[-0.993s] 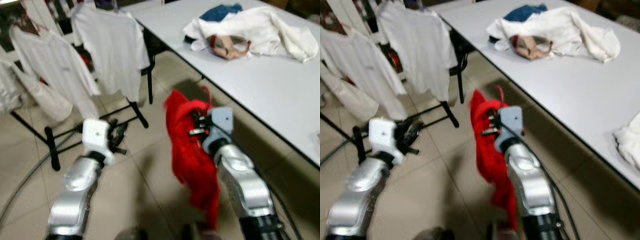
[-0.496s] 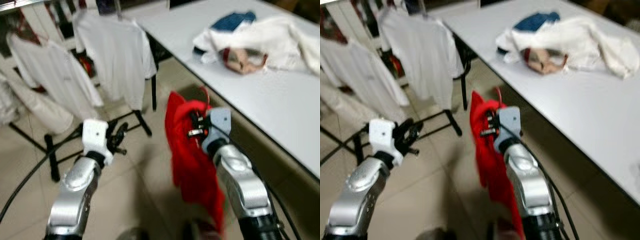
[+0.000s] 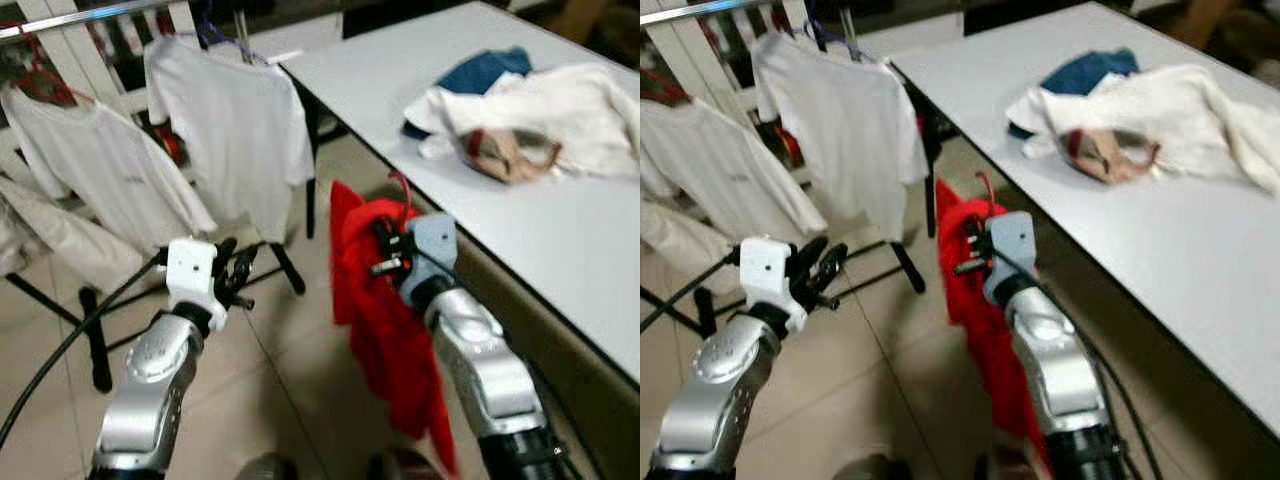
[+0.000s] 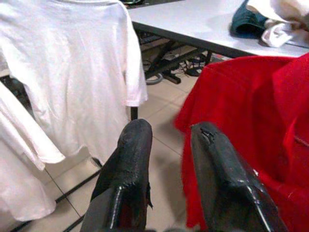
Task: Hang hanger
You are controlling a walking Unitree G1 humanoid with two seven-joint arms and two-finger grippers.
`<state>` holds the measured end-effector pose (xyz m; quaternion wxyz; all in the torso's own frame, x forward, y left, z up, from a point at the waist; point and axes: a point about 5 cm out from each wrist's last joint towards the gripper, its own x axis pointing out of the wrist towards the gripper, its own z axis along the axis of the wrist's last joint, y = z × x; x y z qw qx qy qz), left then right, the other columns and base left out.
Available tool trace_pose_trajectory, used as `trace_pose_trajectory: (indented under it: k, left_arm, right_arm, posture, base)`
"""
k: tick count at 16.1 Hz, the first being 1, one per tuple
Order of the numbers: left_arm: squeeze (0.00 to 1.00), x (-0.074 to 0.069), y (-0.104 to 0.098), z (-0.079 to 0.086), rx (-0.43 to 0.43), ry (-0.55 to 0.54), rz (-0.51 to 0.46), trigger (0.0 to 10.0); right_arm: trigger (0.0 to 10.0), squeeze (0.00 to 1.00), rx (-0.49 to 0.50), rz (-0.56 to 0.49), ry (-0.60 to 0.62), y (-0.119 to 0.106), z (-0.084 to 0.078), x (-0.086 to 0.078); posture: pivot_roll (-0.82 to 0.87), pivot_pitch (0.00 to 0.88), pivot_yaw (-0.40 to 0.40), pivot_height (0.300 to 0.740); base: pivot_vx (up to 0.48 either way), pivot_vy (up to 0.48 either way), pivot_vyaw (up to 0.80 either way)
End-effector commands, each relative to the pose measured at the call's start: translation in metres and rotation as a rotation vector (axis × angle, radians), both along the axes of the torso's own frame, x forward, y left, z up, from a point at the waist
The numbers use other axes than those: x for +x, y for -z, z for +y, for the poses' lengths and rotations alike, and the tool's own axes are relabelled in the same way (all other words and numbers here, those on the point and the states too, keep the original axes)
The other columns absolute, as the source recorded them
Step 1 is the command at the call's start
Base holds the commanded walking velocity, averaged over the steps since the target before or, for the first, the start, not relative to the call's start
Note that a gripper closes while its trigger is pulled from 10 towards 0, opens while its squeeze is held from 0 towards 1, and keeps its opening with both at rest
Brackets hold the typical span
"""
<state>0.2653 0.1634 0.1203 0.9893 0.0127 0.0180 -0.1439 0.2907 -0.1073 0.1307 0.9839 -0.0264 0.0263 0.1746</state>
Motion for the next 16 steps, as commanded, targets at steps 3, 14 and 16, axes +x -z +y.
trace_pose_trajectory:
  k: [3, 14, 16]
  left_arm:
    - [0.00, -0.001, -0.002, -0.006, 0.005, 0.022, -0.009, 10.0]
    - [0.00, -0.001, -0.004, -0.004, 0.004, -0.001, -0.026, 10.0]
    - [0.00, -0.001, -0.004, -0.004, 0.016, 0.000, -0.031, 10.0]
  right_arm:
    - [10.0, 0.00, 0.015, -0.035, -0.014, -0.007, 0.003, -0.001]
    - [10.0, 0.00, 0.007, -0.048, -0.001, -0.010, -0.006, 0.008]
    - [10.0, 0.00, 0.000, -0.051, -0.006, -0.010, -0.007, 0.010]
  posture:
    - [-0.05, 0.122, 0.041, 0.740]
    - [-0.05, 0.124, 0.012, 0.740]
    - [-0.05, 0.125, 0.008, 0.740]
  base:
    - [0.414, 0.000, 0.80]
    - [0.415, 0.000, 0.07]
    - [0.416, 0.000, 0.00]
